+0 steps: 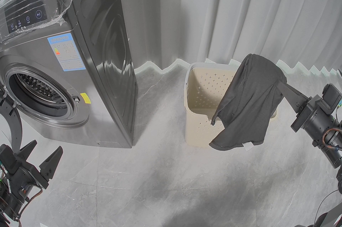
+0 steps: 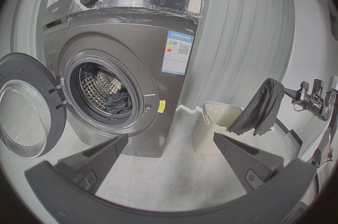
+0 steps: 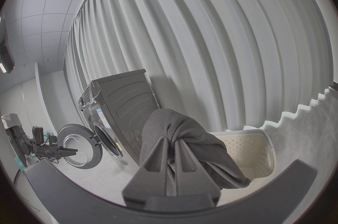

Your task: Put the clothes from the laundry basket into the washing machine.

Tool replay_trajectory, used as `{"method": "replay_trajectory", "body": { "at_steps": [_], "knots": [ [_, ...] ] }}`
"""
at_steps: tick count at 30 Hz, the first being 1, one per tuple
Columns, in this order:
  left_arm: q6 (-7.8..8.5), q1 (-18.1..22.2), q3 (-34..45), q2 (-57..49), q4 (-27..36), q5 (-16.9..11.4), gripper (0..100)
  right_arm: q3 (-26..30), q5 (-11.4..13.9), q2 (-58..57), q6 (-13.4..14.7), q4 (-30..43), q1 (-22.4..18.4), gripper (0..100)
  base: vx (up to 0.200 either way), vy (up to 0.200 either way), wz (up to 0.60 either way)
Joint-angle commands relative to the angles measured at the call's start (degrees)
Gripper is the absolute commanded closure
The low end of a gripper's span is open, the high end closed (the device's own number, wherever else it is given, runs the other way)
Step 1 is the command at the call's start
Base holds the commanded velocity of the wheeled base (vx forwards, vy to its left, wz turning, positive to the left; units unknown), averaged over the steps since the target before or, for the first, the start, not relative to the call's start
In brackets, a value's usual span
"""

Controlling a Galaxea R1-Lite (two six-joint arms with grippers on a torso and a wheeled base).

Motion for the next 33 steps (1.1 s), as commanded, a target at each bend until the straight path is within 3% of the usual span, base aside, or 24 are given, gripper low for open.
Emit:
{"method": "replay_trajectory", "body": {
  "at_steps": [1,9,15,33],
  "knots": [
    [-0.19,-0.2,0.1,0.2,0.0,0.0,0,-0.8,-0.1,-0.3,0.0,-0.1,0.1,100,0.000,0.000,0.00],
    [0.07,-0.2,0.8,0.2,0.2,0.0,0,-1.7,0.0,-0.3,-0.1,-0.1,0.1,100,0.000,0.000,0.00],
    [0.07,-0.2,1.1,-0.1,-0.2,-0.1,0,-1.5,0.0,-0.3,-0.1,-0.1,0.2,100,-0.200,0.000,0.00],
    [-0.28,-0.2,1.5,-0.4,0.0,0.0,0,-2.1,0.2,-0.2,-0.1,-0.1,0.2,100,0.000,0.000,0.00]
  ]
}}
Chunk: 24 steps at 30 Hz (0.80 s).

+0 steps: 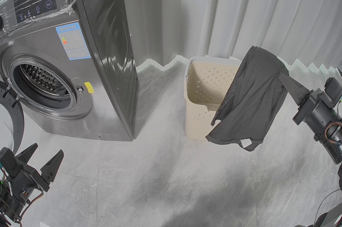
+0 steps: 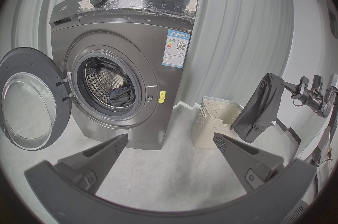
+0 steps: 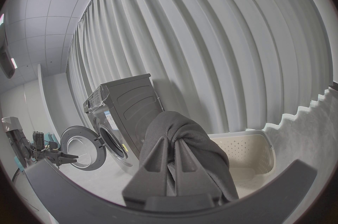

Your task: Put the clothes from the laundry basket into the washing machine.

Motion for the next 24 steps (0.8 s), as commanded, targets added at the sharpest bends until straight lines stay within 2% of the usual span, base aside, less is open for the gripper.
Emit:
{"method": "replay_trajectory", "body": {
  "at_steps": [1,6,12,18,24],
  "knots": [
    [-0.08,0.1,0.5,-0.2,0.0,0.0,0,0.2,0.0,-0.1,0.0,0.0,0.0,100,0.000,0.000,0.00],
    [0.01,0.1,1.0,-0.1,0.1,0.0,0,0.2,0.0,-0.1,0.0,0.0,0.0,100,0.000,0.000,0.00],
    [0.10,0.0,0.7,0.0,0.0,0.0,0,0.3,0.0,-0.2,0.0,0.0,0.0,100,-0.200,0.000,0.00],
    [0.19,0.1,0.5,0.4,0.0,0.0,0,0.4,0.0,-0.4,0.1,0.0,0.0,100,0.000,0.000,0.00],
    [0.19,0.2,0.4,0.3,0.0,0.0,0,0.1,0.0,-0.1,0.1,0.0,0.0,100,0.000,0.200,0.00]
  ]
}}
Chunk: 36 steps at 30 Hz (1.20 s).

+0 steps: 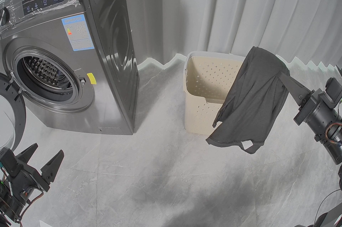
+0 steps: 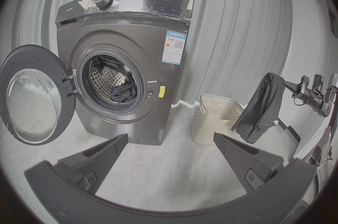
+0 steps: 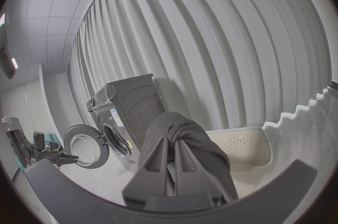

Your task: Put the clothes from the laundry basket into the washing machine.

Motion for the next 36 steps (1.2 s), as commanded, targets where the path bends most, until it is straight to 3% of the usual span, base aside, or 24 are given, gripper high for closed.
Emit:
{"method": "replay_trajectory", "body": {
  "at_steps": [1,15,18,24,31,36],
  "knots": [
    [0.05,0.1,0.4,0.1,0.0,0.0,0,-0.1,0.1,0.4,0.0,-0.1,0.0,100,0.000,0.200,0.00],
    [0.23,0.0,0.5,0.3,0.0,-0.1,0,0.2,0.1,0.6,0.0,-0.4,0.0,100,0.000,0.200,0.00],
    [0.32,0.0,0.6,0.2,0.0,-0.1,0,-0.5,1.0,1.0,-0.1,-0.3,0.1,100,0.000,0.200,0.00],
    [0.32,-0.2,0.4,0.4,0.0,-0.1,0,-2.5,2.2,3.4,-0.3,-0.4,0.3,100,0.000,0.000,0.00],
    [0.32,-0.5,0.2,1.9,-0.3,-0.1,0,0.9,2.0,2.8,-0.3,-0.5,0.3,100,0.000,0.000,0.00],
    [0.23,-0.5,0.1,2.5,-0.4,-0.1,0,0.5,2.2,1.7,-1.5,-0.1,0.3,100,0.000,0.000,0.00]
  ]
}}
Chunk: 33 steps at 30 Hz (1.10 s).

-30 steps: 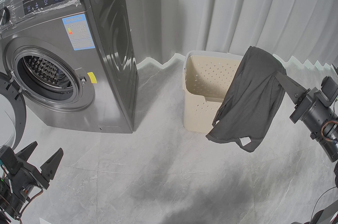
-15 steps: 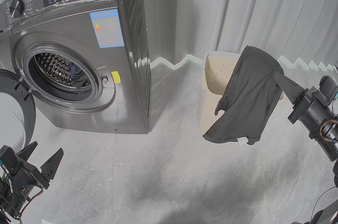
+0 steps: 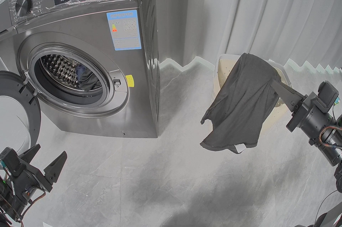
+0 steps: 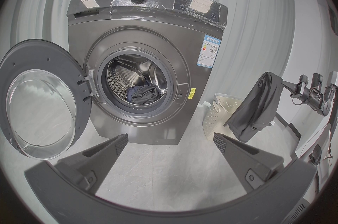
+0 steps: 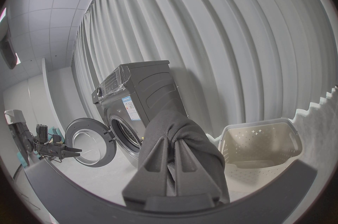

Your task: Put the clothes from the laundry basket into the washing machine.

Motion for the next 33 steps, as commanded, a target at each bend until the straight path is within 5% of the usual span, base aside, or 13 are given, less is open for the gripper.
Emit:
{"method": "replay_trajectory", "body": {
  "at_steps": [1,6,33],
  "knots": [
    [-0.07,0.0,0.1,0.9,0.0,0.0,0,0.1,0.1,-0.6,-0.9,0.3,0.0,100,0.000,0.000,0.00],
    [-0.07,-0.4,0.0,1.0,-0.2,0.0,0,0.8,1.7,-0.7,-1.4,0.9,0.0,100,0.000,0.000,0.00],
    [-0.51,-0.2,0.9,-2.2,0.6,0.0,0,-2.4,3.1,2.3,-1.3,2.9,0.9,100,0.000,0.200,0.00]
  ]
}}
